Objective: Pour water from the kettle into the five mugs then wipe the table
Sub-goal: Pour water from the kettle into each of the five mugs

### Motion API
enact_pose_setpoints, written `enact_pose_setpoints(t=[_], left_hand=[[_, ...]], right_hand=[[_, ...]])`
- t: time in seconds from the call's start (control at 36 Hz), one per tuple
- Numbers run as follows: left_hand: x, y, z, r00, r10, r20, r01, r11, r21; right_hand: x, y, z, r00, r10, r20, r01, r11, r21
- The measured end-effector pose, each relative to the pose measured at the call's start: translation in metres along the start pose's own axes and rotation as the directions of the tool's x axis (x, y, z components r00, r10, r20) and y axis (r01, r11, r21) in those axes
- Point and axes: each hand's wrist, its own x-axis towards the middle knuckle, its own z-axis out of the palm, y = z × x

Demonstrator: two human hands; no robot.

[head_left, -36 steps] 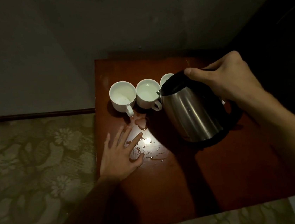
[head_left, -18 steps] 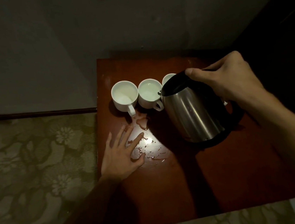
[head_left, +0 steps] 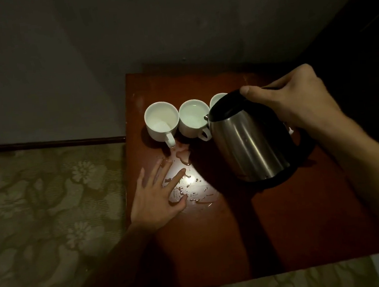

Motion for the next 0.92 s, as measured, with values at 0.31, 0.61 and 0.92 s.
enact_pose_setpoints(t=[0.31,0.61,0.92], left_hand=[[0.0002,-0.0007,0.0012,1.000,0.010,-0.022,-0.010,1.000,0.022],[0.0004,-0.0017,0.0024,1.000,-0.001,0.001,0.001,1.000,0.008],[0.0001,-0.0012,0.0017,1.000,0.005,-0.010,-0.005,1.000,-0.021]], right_hand=[[0.0012,-0.0003,-0.0002,1.000,-0.019,-0.012,0.020,0.999,0.038],[-0.0008,-0.0027,0.0001,0.999,-0.052,-0.003,0.052,0.998,0.040],[-0.0004,-0.0014,0.0022,0.999,-0.040,0.015,0.040,0.999,0.024]])
